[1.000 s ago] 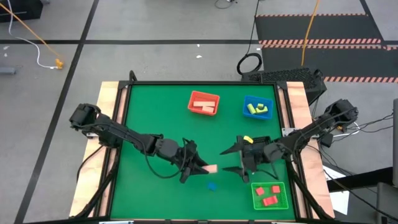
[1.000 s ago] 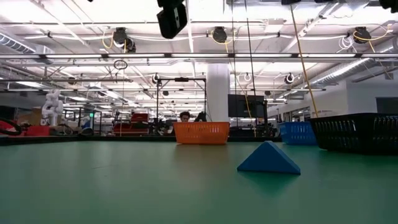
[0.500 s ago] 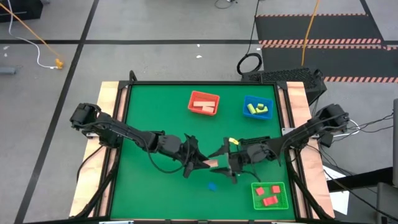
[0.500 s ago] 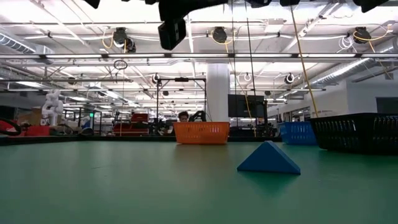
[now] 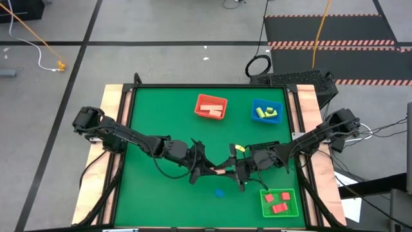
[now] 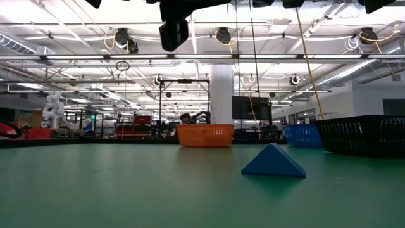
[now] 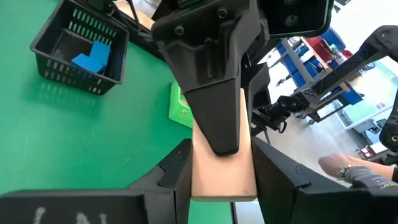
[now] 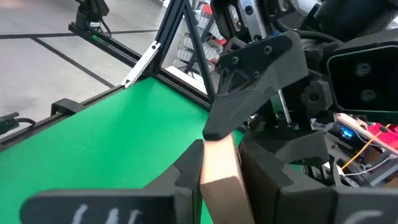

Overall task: Sort & place blocks by color
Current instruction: Put the brown block into the orange bin

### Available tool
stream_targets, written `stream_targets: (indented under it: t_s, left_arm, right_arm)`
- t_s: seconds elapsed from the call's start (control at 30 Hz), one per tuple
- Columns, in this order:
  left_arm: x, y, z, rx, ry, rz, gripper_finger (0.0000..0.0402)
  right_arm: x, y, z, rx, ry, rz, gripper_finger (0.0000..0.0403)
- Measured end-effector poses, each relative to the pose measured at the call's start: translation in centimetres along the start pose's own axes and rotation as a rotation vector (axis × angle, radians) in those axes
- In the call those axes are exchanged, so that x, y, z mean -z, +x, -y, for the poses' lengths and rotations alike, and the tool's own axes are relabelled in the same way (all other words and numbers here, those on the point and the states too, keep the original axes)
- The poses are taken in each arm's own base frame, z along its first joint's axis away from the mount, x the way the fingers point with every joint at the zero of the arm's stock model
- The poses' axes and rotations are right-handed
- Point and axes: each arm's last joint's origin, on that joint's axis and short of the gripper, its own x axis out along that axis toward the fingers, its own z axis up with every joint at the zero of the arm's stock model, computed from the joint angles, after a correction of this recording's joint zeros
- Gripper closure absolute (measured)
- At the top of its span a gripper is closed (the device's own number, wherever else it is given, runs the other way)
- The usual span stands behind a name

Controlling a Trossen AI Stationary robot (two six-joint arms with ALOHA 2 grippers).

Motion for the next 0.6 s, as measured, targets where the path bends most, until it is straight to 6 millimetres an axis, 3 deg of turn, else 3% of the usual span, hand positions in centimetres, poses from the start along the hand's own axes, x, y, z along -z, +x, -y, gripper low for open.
stream_targets:
  t_s: [0.1,0.17,0.33,0.6]
  left_arm:
    - [0.0,0.0,0.0,-0.005,-0.022,0.003,0.0256]
    - [0.0,0.0,-0.1,-0.014,-0.023,0.007,0.0222]
    - [0.0,0.0,-0.1,-0.031,-0.027,0.018,0.0149]
    - [0.4,-0.1,-1.0,-0.173,0.008,0.019,0.0112]
  right_arm:
    - [0.1,0.0,0.0,-0.004,0.004,-0.006,0.0336]
    - [0.1,0.0,0.0,-0.004,0.045,-0.011,0.0364]
    - [0.3,-0.1,0.2,0.006,0.162,-0.032,0.0364]
    - [2.8,-1.1,3.0,0.062,0.375,-0.296,0.0364]
